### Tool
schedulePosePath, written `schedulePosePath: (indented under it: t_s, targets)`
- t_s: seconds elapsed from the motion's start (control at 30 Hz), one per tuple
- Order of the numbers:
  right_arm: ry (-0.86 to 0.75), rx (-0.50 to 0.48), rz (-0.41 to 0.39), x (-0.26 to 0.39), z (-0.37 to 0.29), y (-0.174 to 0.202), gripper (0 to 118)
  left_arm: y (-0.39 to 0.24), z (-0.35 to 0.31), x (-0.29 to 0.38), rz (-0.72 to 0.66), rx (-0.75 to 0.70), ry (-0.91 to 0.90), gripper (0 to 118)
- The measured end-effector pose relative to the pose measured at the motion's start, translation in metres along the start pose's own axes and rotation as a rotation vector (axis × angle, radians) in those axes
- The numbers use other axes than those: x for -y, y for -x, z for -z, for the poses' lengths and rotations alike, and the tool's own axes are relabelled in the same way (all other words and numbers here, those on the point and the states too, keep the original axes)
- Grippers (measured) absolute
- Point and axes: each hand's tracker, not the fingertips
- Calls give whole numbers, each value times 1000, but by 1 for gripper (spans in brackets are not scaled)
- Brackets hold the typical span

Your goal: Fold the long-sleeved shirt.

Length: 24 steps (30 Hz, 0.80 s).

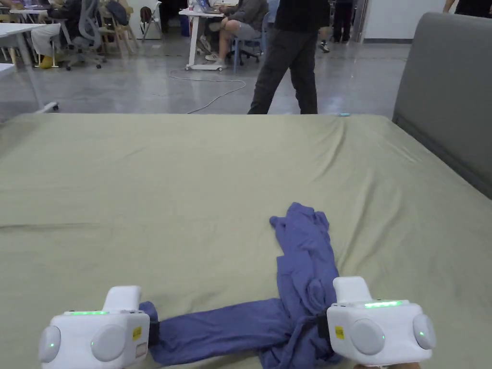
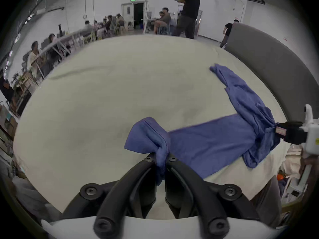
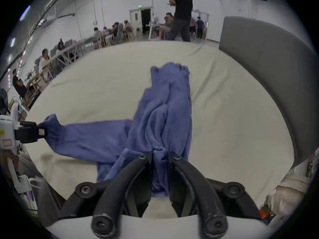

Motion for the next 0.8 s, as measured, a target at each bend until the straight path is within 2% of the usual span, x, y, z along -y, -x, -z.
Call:
schedulePosePath:
  t_s: [0.07,0.13,0.17,0.2,0.23,0.27,0.3,0.37,0.4,0.43,0.47,0.5,0.53,0.57,0.67,0.7,0.73,0.77,0.8]
  targets:
    - [-4,6,-5,-2,2,-5,13,0,-2,-1,7,-32,-20,5]
    - [-66,-21,39,-9,-17,-15,15,0,-11,-5,29,-65,-89,12]
    - [-106,-18,46,-13,-31,-17,22,-1,-17,-8,46,-77,-122,34]
    - [-149,-30,39,-20,-45,-20,43,-3,-25,-11,69,-92,-167,84]
    - [-186,-38,37,-24,-55,-22,70,-4,-31,-13,75,-114,-197,109]
    - [-220,-28,37,-28,-63,-23,98,-7,-40,-16,73,-122,-228,117]
    - [-258,-20,37,-32,-75,-24,116,-9,-48,-19,70,-106,-267,118]
    - [-279,-3,47,-34,-86,-24,116,-17,-63,-19,72,-67,-295,118]
    - [-272,-5,56,-33,-89,-25,111,-20,-70,-19,71,-52,-293,117]
    - [-279,-8,70,-30,-92,-24,92,-23,-75,-19,63,-35,-288,114]
    - [-283,-8,78,-28,-93,-25,51,-26,-80,-19,28,-7,-292,95]
    - [-275,2,81,-27,-90,-24,0,-29,-89,-17,15,50,-320,34]
    - [-267,5,110,-22,-84,-25,0,-32,-91,-17,-2,76,-335,0]
    - [-268,26,94,-21,-83,-26,0,-35,-92,-16,2,45,-329,0]
    - [-208,-19,105,-11,-78,-30,0,-40,-98,-16,36,38,-330,0]
    - [-190,-42,97,-4,-77,-20,3,-41,-98,-16,30,47,-325,0]
    - [-171,-60,90,1,-74,-17,29,-41,-98,-16,28,51,-327,0]
    - [-156,-67,79,9,-68,-12,66,-42,-98,-16,27,54,-330,0]
    - [-132,-96,73,17,-58,-7,109,-44,-97,-17,27,52,-329,0]
